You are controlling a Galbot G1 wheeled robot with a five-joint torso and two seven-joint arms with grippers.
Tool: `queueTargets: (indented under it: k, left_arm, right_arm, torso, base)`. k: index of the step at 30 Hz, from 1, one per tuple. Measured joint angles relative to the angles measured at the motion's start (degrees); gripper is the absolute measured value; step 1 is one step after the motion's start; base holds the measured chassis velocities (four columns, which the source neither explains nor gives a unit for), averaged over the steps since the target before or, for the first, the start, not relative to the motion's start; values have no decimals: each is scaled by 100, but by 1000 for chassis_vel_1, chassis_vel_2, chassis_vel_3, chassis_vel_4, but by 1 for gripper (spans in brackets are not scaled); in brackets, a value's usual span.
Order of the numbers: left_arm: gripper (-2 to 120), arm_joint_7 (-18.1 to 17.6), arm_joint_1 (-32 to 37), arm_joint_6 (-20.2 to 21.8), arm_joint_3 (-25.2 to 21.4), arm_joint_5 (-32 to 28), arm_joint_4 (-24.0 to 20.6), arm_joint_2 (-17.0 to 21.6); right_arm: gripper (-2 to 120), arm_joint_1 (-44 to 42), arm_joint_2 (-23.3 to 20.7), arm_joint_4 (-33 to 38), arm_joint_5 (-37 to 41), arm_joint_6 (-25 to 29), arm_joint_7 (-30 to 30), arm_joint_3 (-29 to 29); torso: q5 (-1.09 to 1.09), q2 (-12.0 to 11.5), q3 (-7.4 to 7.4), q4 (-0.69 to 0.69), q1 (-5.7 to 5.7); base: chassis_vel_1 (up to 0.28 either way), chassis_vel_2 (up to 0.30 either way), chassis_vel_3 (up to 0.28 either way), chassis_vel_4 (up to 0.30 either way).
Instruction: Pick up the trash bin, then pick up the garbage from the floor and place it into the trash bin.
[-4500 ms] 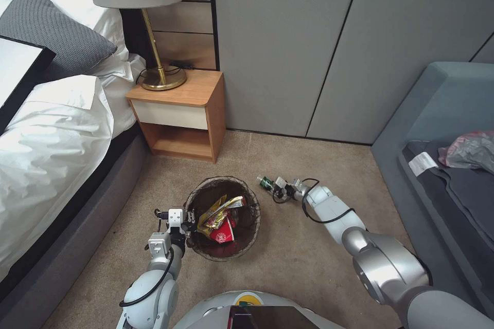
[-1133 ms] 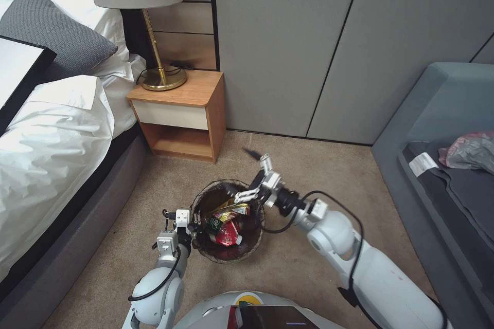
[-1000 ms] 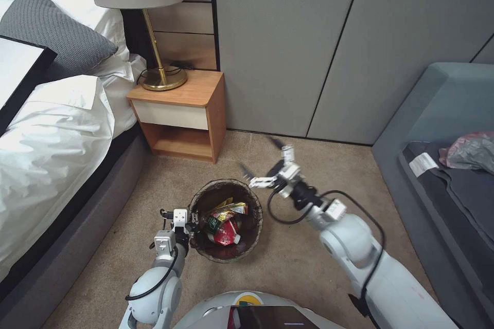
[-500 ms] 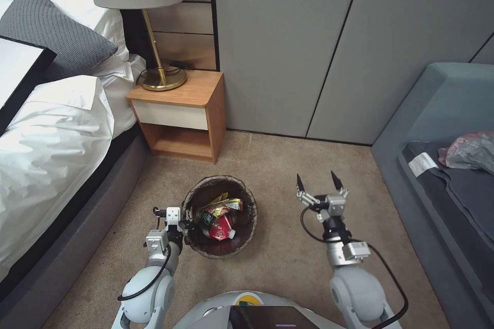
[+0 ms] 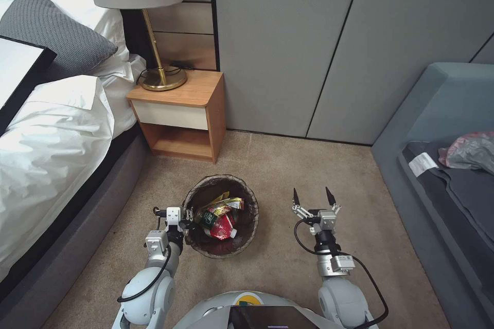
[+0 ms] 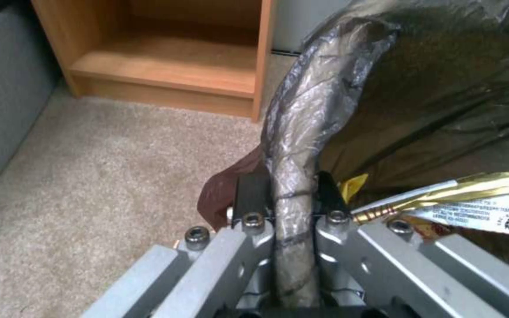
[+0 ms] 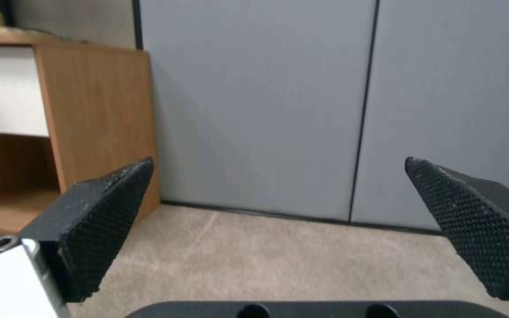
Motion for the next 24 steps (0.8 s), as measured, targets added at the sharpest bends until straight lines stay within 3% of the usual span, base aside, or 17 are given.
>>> queueTargets:
  k: [10,24]
  left_arm:
    - [2,-5,-20,1,2,26,6,-33]
    - [2,-10,-44,13,7,30,23,-40]
  right_arm:
    - [100,194,-17,-76,0,30,-13,-22]
    - [100,253,-30,-99,21,29,-82,-1]
  torso:
    - [1,0,0,0,0]
    - [0,0,0,0,0]
  base:
    - [20,21,21,20]
    - [85,91,98,93]
